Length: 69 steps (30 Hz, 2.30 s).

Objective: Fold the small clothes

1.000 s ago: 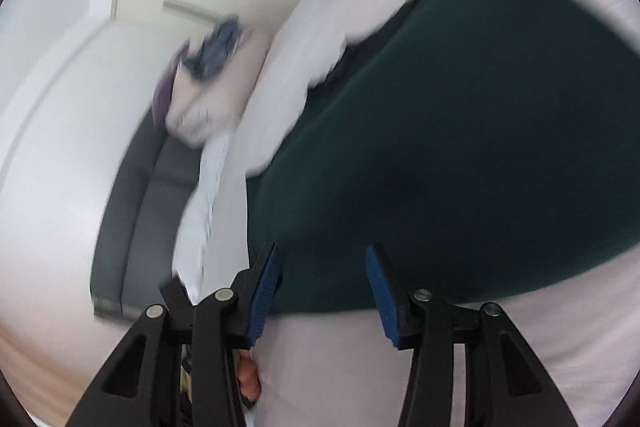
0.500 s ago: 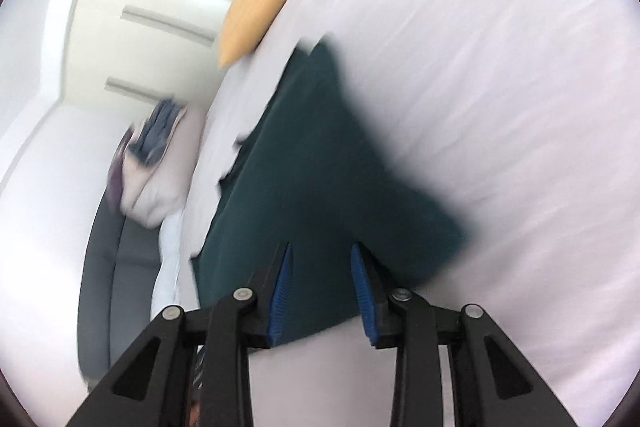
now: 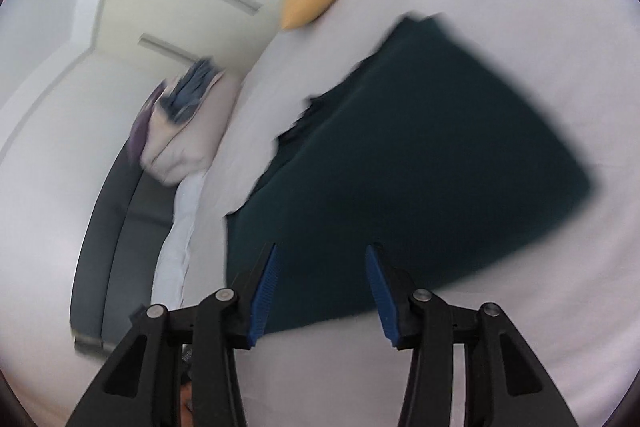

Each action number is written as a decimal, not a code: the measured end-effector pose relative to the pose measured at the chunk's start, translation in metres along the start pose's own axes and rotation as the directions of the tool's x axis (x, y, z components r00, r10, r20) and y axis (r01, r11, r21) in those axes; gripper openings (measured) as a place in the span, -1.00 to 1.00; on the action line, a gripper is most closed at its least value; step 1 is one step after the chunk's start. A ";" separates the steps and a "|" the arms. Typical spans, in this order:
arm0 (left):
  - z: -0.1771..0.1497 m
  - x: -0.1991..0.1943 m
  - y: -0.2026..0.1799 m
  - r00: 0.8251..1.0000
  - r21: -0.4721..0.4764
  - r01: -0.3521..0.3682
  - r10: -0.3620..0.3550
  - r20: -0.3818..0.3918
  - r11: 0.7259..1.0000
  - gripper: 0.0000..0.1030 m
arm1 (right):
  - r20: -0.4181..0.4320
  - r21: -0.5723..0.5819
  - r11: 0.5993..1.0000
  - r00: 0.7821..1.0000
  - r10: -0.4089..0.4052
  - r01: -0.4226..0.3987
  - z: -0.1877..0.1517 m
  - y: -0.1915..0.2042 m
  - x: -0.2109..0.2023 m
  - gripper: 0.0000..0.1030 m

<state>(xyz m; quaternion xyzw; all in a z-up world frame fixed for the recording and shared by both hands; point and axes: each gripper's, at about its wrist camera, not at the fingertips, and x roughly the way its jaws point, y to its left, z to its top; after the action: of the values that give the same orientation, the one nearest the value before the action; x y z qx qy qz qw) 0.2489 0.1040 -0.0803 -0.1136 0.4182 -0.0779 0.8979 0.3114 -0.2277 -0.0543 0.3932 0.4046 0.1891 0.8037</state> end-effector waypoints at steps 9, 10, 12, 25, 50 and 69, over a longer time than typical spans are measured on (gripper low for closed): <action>0.081 0.076 -0.013 0.995 -0.074 0.084 -0.088 -0.055 0.994 0.39 | -0.099 0.032 0.991 0.986 0.131 -0.128 0.025 0.037 0.105 -0.04; 0.085 0.087 -0.011 0.994 -0.077 0.072 -0.078 -0.073 0.994 0.39 | -0.114 0.038 0.992 0.985 0.128 -0.124 0.027 0.036 0.117 -0.04; 0.085 0.110 -0.004 0.994 -0.064 0.035 -0.041 -0.101 0.997 0.35 | -0.121 0.059 0.994 0.988 0.097 -0.090 0.034 0.023 0.131 -0.07; 0.058 0.095 0.023 0.992 -0.068 0.127 -0.126 0.022 0.990 0.35 | 0.185 0.247 0.966 0.982 0.035 -0.081 0.114 -0.081 0.047 -0.30; -0.005 0.046 0.126 0.868 -0.585 0.375 -0.494 -0.051 0.719 0.83 | -0.022 0.001 0.984 0.984 0.179 -0.179 0.000 0.027 0.008 0.27; -0.012 0.118 0.121 0.710 -0.732 0.407 -0.694 -0.123 0.546 -0.67 | -0.145 -0.055 0.979 0.972 0.187 -0.197 -0.002 0.076 0.073 0.27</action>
<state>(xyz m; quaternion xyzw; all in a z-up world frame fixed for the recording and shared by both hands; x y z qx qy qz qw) 0.3203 0.1910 -0.2063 -0.5312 0.5315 -0.2319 0.6177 0.3545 -0.1339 -0.0322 0.3884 0.4127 0.3067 0.7647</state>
